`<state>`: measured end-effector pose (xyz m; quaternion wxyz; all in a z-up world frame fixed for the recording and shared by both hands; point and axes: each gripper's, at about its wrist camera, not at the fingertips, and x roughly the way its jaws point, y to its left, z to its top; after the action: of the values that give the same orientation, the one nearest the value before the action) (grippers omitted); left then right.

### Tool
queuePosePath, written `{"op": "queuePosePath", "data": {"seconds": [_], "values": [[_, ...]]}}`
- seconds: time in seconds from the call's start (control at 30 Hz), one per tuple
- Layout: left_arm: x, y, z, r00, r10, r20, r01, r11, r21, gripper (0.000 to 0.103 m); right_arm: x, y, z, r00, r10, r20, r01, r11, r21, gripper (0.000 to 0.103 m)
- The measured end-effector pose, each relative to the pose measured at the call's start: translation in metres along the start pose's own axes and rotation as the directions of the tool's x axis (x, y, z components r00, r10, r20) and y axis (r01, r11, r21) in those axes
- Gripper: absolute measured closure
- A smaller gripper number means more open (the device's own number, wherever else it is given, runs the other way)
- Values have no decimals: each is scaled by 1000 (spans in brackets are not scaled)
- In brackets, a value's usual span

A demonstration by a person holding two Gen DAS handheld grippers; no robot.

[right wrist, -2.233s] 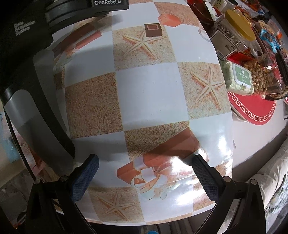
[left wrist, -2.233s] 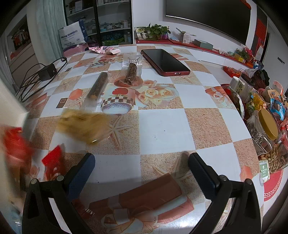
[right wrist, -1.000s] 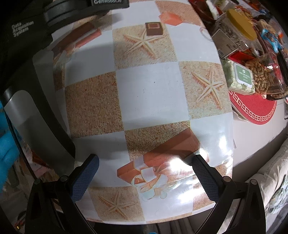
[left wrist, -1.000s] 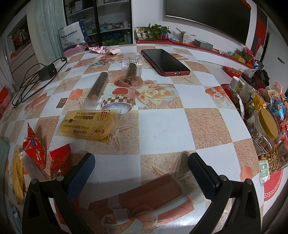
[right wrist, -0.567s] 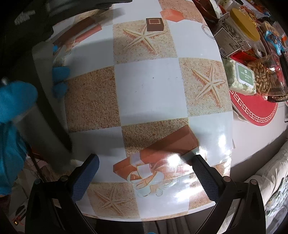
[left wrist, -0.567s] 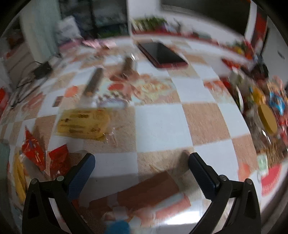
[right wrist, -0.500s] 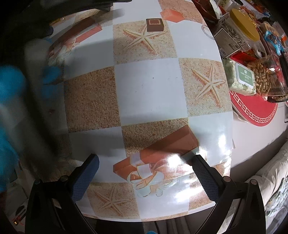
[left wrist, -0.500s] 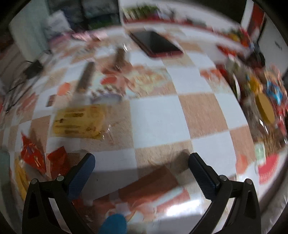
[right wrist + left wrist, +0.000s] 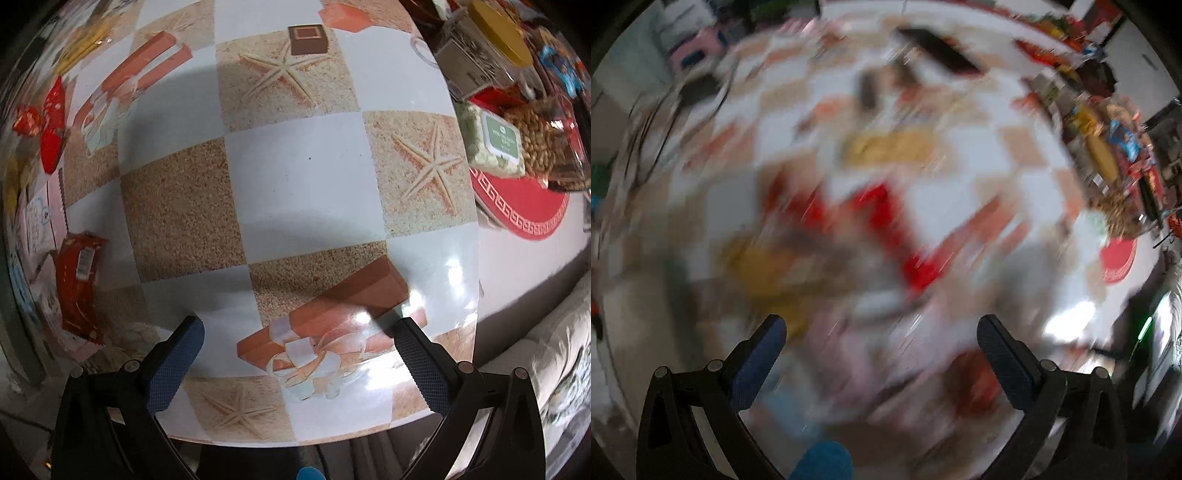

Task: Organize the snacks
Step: 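Move both tools over the snack pile, left toward blue bar, right toward red pack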

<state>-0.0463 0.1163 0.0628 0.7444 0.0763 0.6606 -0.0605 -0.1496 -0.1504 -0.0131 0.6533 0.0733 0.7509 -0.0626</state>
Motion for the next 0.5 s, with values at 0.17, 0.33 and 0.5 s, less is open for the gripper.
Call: {"op": "queuePosePath", "data": {"seconds": [0.17, 0.33, 0.5], "values": [[31, 51, -45, 991, -10, -135, -7, 992, -124, 0, -10, 19, -10, 997, 76, 1, -76, 996, 36, 0], [65, 66, -51, 980, -3, -196, -26, 989, -147, 0, -17, 51, -17, 996, 91, 6, -91, 996, -9, 0], [86, 90, -51, 978, -3, -207, -35, 983, -181, 0, -28, 68, -11, 996, 89, 18, -88, 995, -40, 0]]}}
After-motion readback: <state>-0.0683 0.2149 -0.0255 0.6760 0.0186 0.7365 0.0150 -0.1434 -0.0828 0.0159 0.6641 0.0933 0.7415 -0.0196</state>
